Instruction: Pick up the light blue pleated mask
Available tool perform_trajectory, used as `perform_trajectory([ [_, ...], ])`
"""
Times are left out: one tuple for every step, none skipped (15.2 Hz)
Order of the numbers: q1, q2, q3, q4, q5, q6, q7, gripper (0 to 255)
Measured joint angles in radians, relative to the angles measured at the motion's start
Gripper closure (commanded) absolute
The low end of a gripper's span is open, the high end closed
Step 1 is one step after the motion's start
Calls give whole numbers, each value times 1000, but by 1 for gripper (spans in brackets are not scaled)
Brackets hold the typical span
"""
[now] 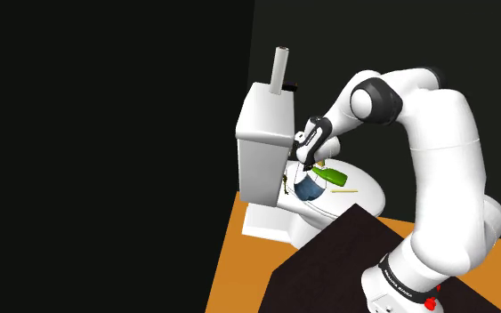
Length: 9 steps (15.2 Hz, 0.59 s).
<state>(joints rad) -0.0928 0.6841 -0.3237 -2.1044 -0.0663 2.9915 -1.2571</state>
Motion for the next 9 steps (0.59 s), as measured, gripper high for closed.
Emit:
perform_trajectory([
  [-2,-3,-1,8,-2,-19,-4,255],
  [-5,-4,2,23,1,-67,-10,255],
  [-1,-9,-2,32,2,-117,-13,255],
  [-1,-24,-2,44,1,-198,-24,255],
  [7,-37,-6,40,2,-244,-21,255],
  [9,-42,-7,45,2,-273,-24,255],
  [9,-42,-8,49,-5,-289,-26,255],
  [8,-61,-7,41,-4,-318,-34,255],
  [11,-73,-8,39,-4,-359,-35,255],
])
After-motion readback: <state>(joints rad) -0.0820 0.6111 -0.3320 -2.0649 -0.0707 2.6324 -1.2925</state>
